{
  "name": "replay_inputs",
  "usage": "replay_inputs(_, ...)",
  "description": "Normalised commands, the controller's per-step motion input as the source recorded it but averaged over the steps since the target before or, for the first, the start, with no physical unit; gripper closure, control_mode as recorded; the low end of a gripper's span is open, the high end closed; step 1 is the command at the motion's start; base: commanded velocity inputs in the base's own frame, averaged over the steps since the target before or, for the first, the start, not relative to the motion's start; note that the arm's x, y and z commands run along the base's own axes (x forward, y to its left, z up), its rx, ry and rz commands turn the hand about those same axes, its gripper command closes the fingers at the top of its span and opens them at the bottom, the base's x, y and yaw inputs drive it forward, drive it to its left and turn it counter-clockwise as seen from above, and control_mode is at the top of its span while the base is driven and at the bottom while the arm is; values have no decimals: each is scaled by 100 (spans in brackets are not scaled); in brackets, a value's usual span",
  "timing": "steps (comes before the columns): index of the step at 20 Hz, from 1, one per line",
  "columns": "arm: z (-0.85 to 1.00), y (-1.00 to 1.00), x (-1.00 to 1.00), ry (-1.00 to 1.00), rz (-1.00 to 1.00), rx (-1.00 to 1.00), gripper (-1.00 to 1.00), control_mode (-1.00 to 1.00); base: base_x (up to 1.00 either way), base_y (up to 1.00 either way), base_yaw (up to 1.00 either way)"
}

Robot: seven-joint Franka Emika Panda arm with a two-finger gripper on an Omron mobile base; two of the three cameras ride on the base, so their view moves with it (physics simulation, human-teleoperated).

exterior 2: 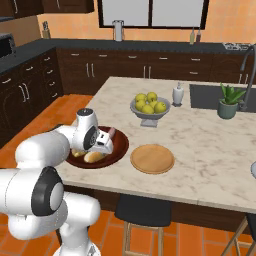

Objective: Place one bun and one sausage from the bowl on each plate.

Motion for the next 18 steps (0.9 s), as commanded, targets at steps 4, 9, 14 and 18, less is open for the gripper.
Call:
replay_inputs(4, -23, 0, 31, 0, 0, 0, -100, -100, 0, 0, 0)
replay_inputs(9, -23, 0, 23, 0, 0, 0, -100, -100, 0, 0, 0)
replay_inputs(14, -21, 1, 5, -2, -1, 0, -100, -100, 0, 0, 0)
replay_inputs(18, 0, 0, 0, 0, 0, 0, -100, -100, 0, 0, 0)
